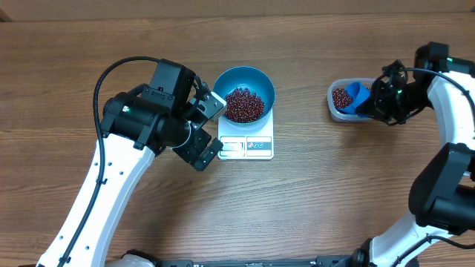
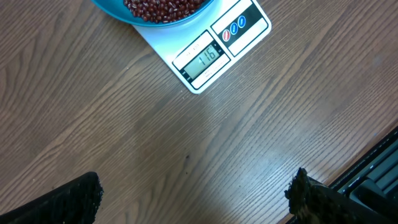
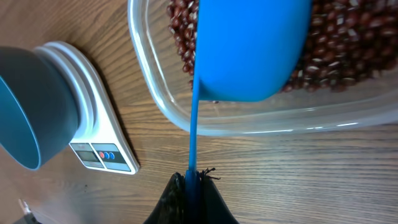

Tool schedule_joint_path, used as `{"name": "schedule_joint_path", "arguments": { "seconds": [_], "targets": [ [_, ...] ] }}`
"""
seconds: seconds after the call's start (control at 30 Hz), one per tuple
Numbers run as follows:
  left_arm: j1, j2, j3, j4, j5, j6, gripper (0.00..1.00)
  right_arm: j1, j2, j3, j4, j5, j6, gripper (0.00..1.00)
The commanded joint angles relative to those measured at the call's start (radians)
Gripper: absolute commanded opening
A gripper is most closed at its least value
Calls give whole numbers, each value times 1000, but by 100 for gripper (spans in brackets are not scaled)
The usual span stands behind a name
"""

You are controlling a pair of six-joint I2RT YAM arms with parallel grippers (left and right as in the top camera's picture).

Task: Scoop item into bowl and weigh 150g on scale
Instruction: 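Drag the scoop through the beans in the tub with the right gripper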

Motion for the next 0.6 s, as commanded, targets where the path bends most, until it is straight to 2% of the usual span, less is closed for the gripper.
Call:
{"name": "schedule_joint_path", "arguments": {
  "seconds": [0.0, 0.57],
  "targets": [
    [5, -13, -3, 1, 15, 23, 100, -24, -39, 56, 17, -25, -32, 4],
    [5, -13, -3, 1, 15, 23, 100, -25, -39, 126, -28, -34, -81, 4]
  ]
}}
